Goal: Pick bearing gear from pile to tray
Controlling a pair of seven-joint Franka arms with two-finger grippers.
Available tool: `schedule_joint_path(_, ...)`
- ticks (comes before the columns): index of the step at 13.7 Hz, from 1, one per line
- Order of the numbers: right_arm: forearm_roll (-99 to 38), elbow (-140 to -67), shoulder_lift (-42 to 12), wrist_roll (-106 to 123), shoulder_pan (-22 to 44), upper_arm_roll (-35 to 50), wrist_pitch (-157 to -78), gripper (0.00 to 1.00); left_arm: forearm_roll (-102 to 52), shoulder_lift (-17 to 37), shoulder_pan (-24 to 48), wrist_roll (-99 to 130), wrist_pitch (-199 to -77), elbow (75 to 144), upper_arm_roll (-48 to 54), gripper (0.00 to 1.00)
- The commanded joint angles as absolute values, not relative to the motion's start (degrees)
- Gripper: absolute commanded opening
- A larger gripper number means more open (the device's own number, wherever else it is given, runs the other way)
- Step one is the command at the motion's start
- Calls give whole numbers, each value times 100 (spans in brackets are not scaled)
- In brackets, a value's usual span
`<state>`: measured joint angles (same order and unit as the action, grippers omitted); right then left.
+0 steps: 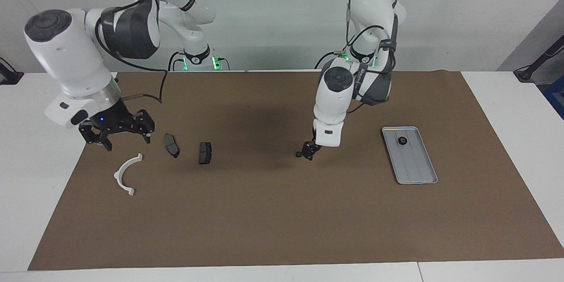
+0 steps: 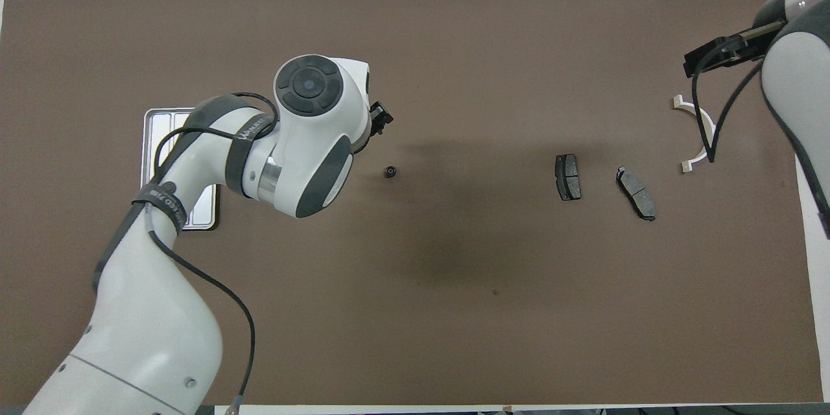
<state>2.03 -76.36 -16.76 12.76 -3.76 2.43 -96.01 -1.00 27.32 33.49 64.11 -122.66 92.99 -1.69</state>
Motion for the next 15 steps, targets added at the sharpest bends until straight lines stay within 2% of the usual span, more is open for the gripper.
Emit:
schedule_joint_path(1,105,-8427,-1056,933,-553,334,-9457,100,-114,3284,3550,6757,-12349,8905,-281,100)
schedule_joint_path(2,97,-8698,-881,775,-571,334,-9353,100,-88,3470,3620,6828,-12305,8668,-273,100)
schedule_joint_path(5,88,-9316,-519,545,-519,334,-9335,100,-44,3472,3656,6847,-12279,8815,-281,100)
schedule_joint_path(7,88,-9343,-326,501,-475,334,-8994,100,-53,3454,3700,7004,-12147,8815,-273,100)
schedule_joint_path(9,79,-9142,-290,414,-501,334,-8991,100,-79,3445,3744,7084,-12120,8833,-264,98)
schedule_joint_path(11,79,-9070,-299,413,-527,334,-8965,100,-88,3445,3753,7285,-12102,8842,-255,92)
schedule_joint_path(15,88,-9167,-220,413,-518,325,-8789,100,-88,3428,3867,7374,-12155,8938,-255,92)
